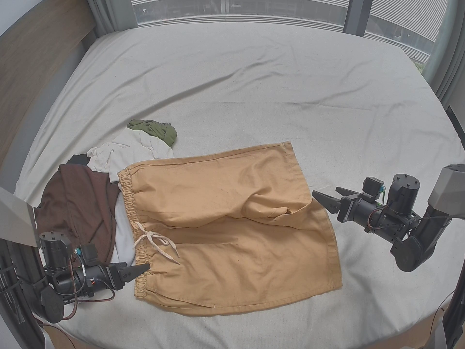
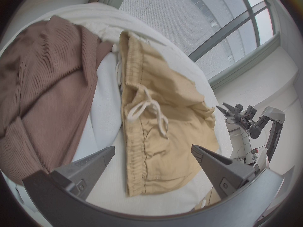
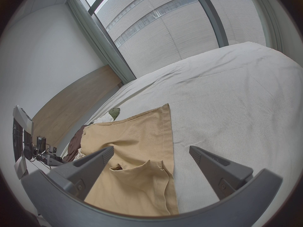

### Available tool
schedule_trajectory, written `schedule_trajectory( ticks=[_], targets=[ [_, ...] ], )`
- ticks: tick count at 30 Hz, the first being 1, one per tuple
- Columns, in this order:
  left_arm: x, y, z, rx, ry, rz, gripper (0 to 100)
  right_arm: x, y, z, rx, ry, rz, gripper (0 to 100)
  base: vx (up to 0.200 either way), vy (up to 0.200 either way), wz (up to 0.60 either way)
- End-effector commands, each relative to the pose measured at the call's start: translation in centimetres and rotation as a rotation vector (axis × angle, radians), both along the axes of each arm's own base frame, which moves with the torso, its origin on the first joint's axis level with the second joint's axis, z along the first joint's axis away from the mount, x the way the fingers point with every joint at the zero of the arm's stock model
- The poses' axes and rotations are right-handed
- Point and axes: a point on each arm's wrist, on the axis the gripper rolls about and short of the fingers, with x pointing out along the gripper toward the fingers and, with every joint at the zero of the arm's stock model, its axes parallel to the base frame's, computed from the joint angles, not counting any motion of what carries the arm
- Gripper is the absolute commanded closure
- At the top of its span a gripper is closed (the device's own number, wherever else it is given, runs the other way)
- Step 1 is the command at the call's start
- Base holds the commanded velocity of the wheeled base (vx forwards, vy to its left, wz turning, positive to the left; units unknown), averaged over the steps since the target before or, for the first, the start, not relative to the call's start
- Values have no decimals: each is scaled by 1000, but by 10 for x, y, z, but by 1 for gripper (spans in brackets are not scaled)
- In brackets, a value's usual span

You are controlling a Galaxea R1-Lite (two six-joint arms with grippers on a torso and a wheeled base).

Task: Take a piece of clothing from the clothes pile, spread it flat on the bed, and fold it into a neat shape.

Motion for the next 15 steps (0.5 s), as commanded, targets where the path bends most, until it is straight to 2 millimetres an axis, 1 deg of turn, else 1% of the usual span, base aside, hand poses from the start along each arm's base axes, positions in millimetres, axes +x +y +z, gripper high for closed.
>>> schedule_trajectory(
  ticks=[1,8,15],
  targets=[
    [-10,-3,-14,1,135,-13,0,0,2,0,1,-3,6,0,0,0,0],
    [-12,-6,-18,2,172,-30,0,0,2,0,1,0,4,0,0,0,0],
    [-15,-11,-27,4,237,-53,0,0,2,-1,1,1,4,0,0,0,0]
  ],
)
